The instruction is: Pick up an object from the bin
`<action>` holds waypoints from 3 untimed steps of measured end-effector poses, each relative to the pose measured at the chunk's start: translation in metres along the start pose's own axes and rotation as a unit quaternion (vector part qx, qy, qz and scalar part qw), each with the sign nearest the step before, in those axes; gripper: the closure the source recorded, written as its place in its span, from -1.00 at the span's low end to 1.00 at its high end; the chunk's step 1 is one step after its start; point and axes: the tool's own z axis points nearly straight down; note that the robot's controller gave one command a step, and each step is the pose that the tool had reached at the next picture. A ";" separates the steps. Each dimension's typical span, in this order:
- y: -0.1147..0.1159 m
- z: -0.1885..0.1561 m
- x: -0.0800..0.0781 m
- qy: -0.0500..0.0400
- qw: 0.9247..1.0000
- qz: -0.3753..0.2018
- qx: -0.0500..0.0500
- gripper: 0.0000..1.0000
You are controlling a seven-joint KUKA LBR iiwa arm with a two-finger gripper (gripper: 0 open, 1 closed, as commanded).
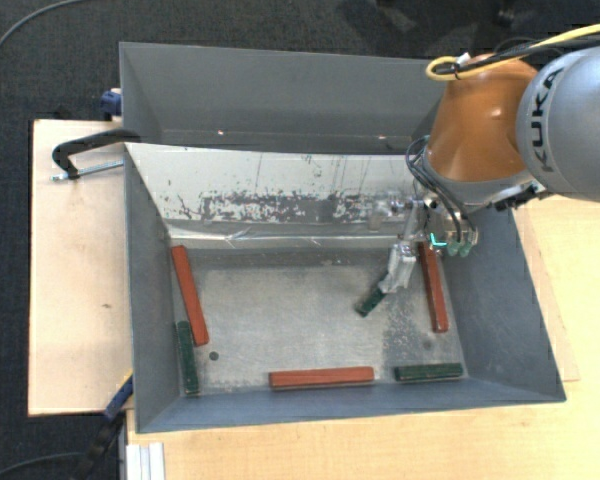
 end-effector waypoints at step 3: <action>-0.001 0.065 0.005 -0.005 0.997 -0.076 0.001 -1.00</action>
Offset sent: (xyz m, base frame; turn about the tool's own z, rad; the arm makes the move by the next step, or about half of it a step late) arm -0.0073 -0.0019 -0.0673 -0.1520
